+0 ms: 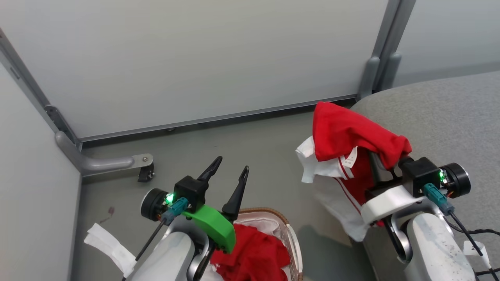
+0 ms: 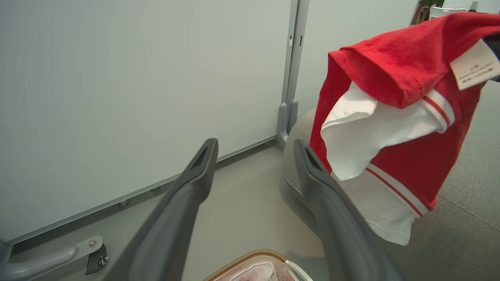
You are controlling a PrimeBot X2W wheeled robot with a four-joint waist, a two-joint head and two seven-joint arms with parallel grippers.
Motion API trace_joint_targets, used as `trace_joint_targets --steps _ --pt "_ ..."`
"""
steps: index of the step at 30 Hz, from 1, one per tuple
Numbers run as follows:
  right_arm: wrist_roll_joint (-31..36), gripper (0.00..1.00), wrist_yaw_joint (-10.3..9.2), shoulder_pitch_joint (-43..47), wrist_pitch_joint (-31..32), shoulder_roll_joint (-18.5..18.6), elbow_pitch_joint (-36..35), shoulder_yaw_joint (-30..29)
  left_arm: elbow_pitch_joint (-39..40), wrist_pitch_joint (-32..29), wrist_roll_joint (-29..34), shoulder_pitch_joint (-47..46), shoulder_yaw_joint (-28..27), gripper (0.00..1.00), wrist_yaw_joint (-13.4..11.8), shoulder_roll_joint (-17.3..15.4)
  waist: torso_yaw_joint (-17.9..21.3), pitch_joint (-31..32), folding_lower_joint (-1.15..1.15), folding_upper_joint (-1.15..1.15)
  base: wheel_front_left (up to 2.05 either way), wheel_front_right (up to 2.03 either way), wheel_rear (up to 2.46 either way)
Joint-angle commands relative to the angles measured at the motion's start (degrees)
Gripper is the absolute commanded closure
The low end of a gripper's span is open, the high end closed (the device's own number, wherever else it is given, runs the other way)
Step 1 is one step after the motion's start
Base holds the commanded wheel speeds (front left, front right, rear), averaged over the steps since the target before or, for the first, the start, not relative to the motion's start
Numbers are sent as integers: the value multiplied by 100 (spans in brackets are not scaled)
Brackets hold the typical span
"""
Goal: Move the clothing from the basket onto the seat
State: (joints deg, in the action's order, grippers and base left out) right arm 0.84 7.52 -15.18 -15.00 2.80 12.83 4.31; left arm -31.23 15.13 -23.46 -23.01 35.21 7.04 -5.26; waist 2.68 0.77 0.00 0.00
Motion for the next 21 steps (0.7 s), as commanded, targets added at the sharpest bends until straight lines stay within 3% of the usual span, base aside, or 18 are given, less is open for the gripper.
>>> trace_joint_targets --steps 1,15,21 --pt "94 100 -6 83 -28 30 -64 -67 52 3 87 116 -40 0 4 25 179 -40 0 0 0 0 0" --pt "210 100 -6 38 -28 204 -242 -433 388 4 275 120 -75 0 38 207 1321 -442 0 0 0 0 0" --pt "139 100 -6 -252 -28 243 -169 -660 499 3 331 -90 29 0 45 223 1484 -784 0 0 0 0 0"
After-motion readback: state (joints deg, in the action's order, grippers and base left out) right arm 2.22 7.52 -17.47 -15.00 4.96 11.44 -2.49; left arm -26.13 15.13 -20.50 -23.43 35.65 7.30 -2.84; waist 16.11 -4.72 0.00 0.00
